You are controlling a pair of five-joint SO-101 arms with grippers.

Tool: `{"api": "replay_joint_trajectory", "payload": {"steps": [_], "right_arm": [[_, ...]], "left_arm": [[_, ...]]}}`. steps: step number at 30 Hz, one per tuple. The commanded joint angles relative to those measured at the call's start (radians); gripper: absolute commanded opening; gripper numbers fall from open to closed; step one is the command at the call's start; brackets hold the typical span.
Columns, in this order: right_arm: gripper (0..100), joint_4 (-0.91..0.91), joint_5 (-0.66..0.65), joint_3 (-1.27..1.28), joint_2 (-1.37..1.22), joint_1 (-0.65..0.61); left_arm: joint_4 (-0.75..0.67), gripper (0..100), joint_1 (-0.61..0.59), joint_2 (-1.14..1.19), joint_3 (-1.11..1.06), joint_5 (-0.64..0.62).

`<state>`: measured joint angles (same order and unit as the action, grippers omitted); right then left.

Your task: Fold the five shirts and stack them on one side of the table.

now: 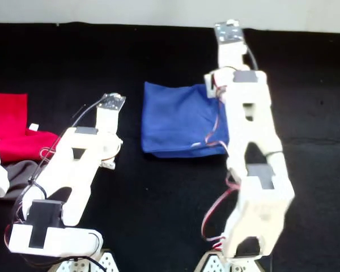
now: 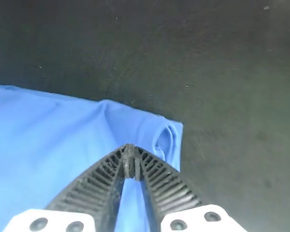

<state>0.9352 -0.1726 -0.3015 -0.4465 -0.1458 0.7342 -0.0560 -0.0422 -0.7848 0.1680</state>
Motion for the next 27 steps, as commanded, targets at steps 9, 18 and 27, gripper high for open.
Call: {"api": "replay_joint_trajectory", "payload": {"steps": [9, 18, 27], "right_arm": [[0.5, -0.01, 0.006, -0.375, -0.369, 0.163], [0.5, 0.156, 0.006, -0.615, -0.381, 0.15], [0.9, 0.484, 0.009, -0.875, -0.39, 0.064]], "left_arm": [[-0.026, 1, 0.008, 0.005, 0.005, 0.0], [-0.14, 1, 0.012, 0.028, 0.14, -0.002], [-0.206, 1, 0.008, 0.17, 0.213, -0.003]]}}
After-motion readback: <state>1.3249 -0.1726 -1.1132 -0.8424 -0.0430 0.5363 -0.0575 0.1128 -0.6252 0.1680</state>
